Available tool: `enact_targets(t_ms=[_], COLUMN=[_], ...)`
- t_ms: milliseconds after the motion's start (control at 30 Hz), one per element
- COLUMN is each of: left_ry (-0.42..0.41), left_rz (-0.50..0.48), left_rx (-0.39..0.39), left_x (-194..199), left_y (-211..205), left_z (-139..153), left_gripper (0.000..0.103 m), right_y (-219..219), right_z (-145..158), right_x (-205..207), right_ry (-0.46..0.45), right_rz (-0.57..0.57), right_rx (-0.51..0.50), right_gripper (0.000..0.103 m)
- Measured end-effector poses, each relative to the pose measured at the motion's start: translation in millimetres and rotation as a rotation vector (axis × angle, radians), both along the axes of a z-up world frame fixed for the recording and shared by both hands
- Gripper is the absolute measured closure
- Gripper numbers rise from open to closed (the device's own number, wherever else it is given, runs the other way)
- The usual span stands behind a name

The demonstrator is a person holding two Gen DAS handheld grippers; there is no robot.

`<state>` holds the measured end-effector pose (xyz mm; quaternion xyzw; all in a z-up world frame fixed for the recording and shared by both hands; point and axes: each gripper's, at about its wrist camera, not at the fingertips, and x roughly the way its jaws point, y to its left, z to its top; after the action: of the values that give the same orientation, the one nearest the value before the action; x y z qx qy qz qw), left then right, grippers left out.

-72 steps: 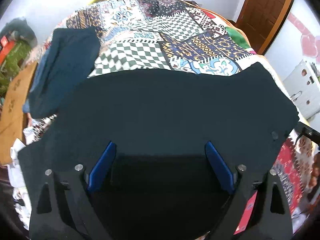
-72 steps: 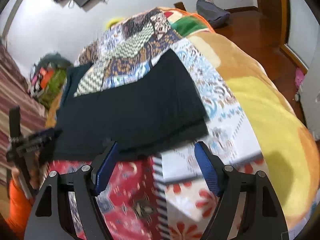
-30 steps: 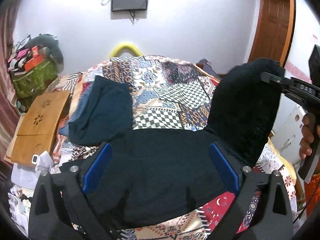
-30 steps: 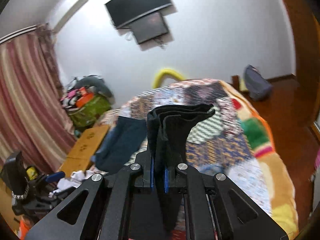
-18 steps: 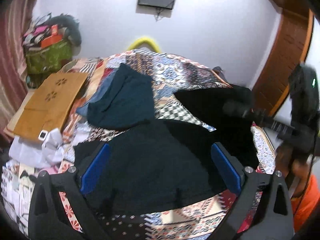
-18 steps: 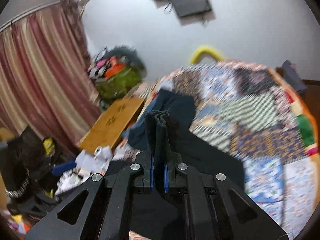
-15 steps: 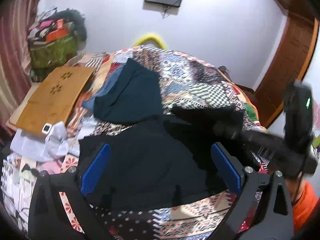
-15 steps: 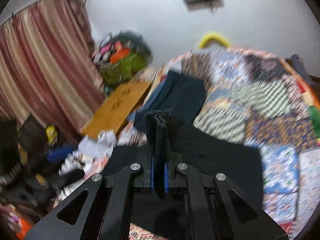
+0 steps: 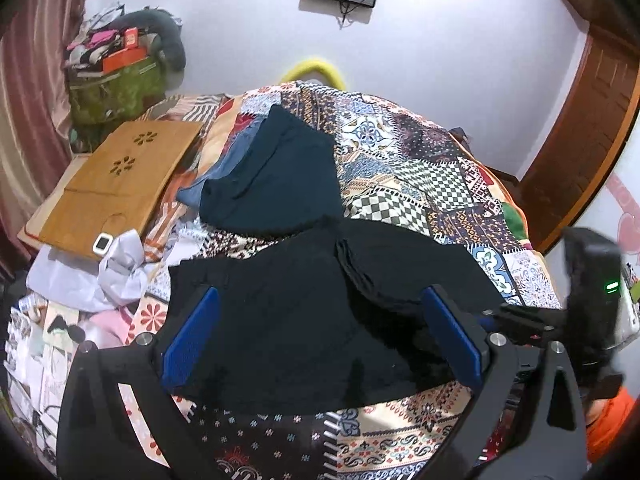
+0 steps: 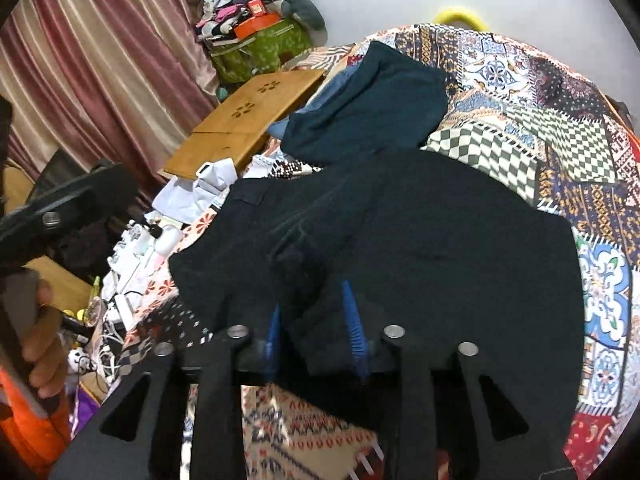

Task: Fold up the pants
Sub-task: 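Lower the folded leg onto the trousers and open the right gripper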

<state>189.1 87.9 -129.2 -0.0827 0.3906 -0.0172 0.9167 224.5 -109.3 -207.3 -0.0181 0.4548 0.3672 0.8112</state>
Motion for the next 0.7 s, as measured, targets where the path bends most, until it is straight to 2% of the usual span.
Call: enact_targets(t_ms=[133, 267, 367, 567, 700], left_ry=[-0.008, -0.015, -0.006, 0.076, 0.212], left_rz=[-0.031, -0.071, -0.103, -0.162, -0.215], left_rx=[0.016, 0.025, 0.029, 0.042, 0.055], left_x=[12.6, 31.9, 50.0, 91.5, 118.4], left_y=[-15.5, -33.9, -49.1, -77.2, -92.9], left_z=[7.9, 14.2, 13.3, -8.3, -45.2], left_gripper=[0.001, 0.001, 0.001, 0.001, 0.001], right_y=[-19.4, -49.0, -69.3, -85.1, -83.7], right_z=[30.1, 58.6, 69.7, 53.1, 20.6], right_x=[-6.7, 3.0, 15.9, 46.8, 64.6], right_ry=[-0.083, -0.180, -0.230, -0.208, -0.121], right_rz=[-0.011, -0.059, -0.112, -0.151, -0.134], right_rx=[0.031, 0.039, 0.030, -0.023, -0.068], right_gripper=[0.060, 0.058, 0.049, 0.046, 0.046])
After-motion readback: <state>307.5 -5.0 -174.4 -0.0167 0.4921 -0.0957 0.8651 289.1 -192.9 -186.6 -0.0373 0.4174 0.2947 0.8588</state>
